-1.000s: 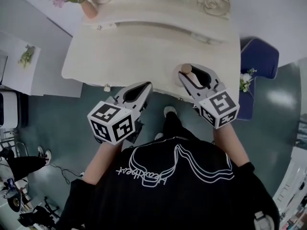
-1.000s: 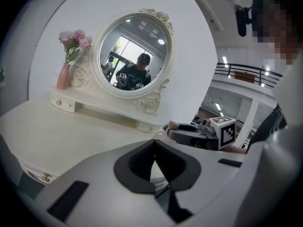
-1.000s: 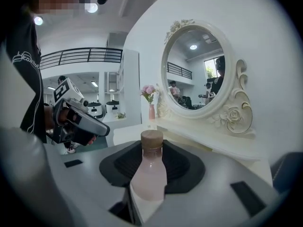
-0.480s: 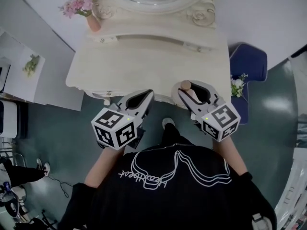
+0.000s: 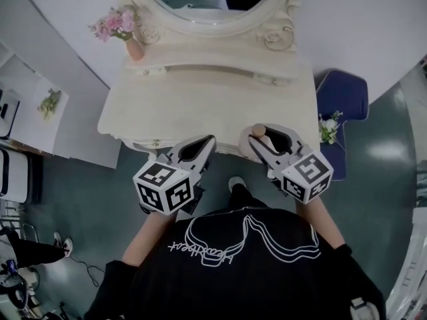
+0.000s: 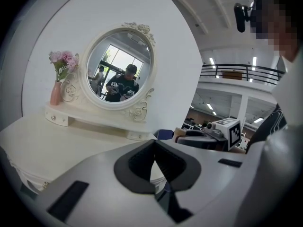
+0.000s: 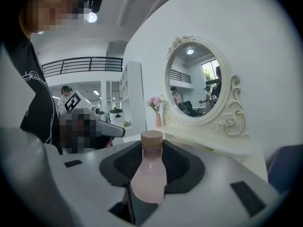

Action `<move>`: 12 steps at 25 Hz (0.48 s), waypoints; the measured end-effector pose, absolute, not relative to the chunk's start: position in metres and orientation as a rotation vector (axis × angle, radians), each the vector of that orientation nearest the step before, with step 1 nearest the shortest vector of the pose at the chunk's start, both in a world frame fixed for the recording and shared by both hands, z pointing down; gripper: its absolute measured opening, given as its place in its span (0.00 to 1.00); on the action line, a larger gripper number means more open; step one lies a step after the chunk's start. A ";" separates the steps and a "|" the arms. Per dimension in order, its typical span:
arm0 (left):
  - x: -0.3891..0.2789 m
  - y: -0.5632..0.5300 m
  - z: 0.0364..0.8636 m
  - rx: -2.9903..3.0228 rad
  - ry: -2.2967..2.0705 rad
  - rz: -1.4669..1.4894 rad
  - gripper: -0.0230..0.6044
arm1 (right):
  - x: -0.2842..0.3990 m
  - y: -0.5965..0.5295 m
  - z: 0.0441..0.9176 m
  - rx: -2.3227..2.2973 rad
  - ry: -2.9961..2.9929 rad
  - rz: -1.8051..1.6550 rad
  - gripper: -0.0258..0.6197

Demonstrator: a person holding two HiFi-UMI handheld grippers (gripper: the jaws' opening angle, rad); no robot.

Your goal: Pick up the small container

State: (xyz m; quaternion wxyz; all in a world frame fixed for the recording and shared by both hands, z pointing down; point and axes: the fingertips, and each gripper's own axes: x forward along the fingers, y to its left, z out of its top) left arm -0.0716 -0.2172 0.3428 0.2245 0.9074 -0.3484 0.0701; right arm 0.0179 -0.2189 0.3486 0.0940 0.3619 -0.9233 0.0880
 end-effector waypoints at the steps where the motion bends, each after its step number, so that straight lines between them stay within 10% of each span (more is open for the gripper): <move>1: -0.071 -0.217 0.342 2.505 -0.959 0.193 0.04 | 0.018 -0.219 0.347 1.076 -2.740 0.258 0.25; 12: -0.066 -0.222 0.345 2.502 -0.930 0.190 0.04 | 0.023 -0.224 0.349 1.111 -2.725 0.293 0.25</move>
